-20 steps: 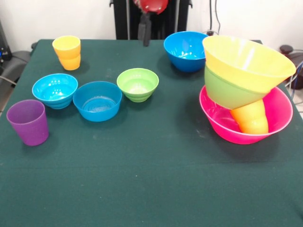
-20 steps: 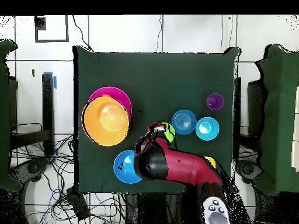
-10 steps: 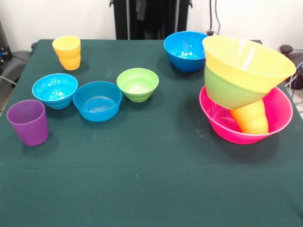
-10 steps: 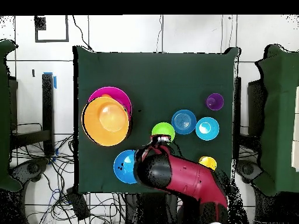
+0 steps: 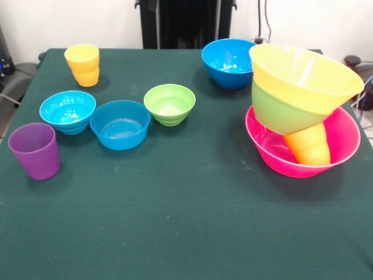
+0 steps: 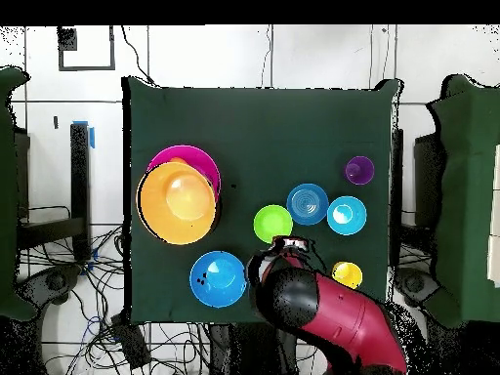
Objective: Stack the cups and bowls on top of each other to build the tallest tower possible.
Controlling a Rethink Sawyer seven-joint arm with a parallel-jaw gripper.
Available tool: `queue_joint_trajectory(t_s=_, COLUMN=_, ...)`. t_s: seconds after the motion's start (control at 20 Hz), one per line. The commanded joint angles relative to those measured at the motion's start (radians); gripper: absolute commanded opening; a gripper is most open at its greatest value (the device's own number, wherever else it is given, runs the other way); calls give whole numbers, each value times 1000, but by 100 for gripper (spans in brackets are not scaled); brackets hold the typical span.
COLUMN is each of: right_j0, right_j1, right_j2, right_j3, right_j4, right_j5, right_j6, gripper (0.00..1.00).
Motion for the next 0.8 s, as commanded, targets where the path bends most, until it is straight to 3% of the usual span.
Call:
queue_joint_trajectory(t_s=0.05, right_j0=-16, right_j1=37, right_j2=115, right_j3=143, right_j4=51, right_j5=-49, right_j6=14, gripper=100)
queue_joint_trajectory(t_s=0.3, right_j0=-26, right_j1=90, right_j2=188, right_j3=192, right_j4=81, right_j5=-175, right_j6=37, gripper=100)
queue_joint_trajectory(t_s=0.8, right_j0=-30, right_j1=139, right_j2=217, right_j3=213, right_j4=82, right_j5=-269, right_j6=63, gripper=100)
